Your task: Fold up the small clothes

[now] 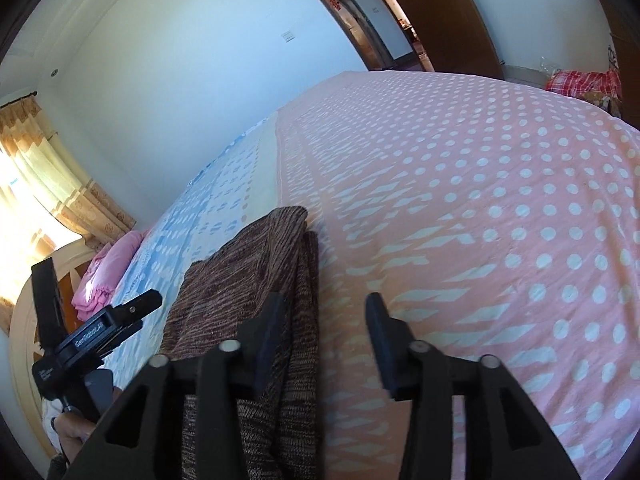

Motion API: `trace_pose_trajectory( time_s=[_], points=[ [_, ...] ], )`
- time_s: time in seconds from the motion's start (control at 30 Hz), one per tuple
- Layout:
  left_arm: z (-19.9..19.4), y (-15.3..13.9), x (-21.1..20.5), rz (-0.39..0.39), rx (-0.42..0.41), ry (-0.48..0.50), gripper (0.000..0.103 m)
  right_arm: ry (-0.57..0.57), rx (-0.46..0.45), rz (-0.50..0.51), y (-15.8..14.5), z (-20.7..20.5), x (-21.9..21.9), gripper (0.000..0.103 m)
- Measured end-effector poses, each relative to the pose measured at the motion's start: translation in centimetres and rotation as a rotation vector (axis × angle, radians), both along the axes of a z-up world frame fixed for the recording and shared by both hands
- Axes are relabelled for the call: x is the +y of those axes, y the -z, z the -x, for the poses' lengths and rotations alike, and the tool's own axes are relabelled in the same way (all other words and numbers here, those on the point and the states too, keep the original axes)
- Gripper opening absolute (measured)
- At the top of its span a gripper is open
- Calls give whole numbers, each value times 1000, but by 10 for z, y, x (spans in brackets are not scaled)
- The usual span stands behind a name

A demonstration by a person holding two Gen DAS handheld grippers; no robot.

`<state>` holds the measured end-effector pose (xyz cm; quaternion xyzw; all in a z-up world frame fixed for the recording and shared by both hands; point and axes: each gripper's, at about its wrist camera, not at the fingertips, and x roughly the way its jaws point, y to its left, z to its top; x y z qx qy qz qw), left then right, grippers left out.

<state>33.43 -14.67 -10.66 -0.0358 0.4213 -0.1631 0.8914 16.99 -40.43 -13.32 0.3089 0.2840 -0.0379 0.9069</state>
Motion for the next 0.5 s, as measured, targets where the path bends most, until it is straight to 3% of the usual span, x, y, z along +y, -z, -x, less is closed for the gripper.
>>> trace_pose_trajectory(
  time_s=[0.1,0.2,0.33,0.5],
  points=[
    [-11,30,9,52,107,-24,103,7,-9,-29,-1,3,-7,48],
    [-9,35,20,131,95,-24,103,-3,-2,-83,4,1,-13,48],
    [-8,36,12,70,93,3,103,-34,1,-85,3,0,-8,48],
    [-9,37,10,67,96,21,103,-72,40,-62,3,-10,1,49]
  ],
)
